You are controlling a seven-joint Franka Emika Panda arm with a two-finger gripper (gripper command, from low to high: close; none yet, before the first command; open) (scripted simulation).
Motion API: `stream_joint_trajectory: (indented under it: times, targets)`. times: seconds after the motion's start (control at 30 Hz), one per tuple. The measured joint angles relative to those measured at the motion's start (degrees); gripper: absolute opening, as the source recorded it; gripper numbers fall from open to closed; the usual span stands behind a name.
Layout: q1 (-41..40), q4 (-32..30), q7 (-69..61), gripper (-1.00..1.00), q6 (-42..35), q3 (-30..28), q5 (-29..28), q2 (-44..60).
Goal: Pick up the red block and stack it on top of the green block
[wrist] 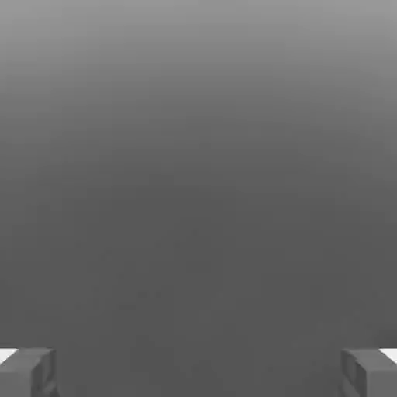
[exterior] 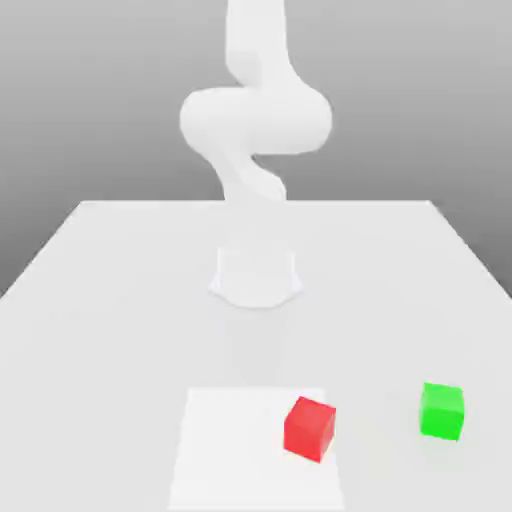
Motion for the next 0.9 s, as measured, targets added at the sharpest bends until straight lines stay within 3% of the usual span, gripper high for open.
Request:
stream_joint_trajectory:
  times: [0.47,0.67,0.87,0.9]
  targets:
    - [-1.2,-13.6,20.5,0.0,15.8,7.5,1.9,29.4]
    - [-0.2,-19.4,32.3,0.0,22.5,8.8,-1.8,42.0]
    - [2.9,-18.9,37.9,0.0,32.3,4.8,-7.1,54.5]
    - [3.5,-18.7,38.4,-1.0,33.7,4.0,-7.7,56.2]
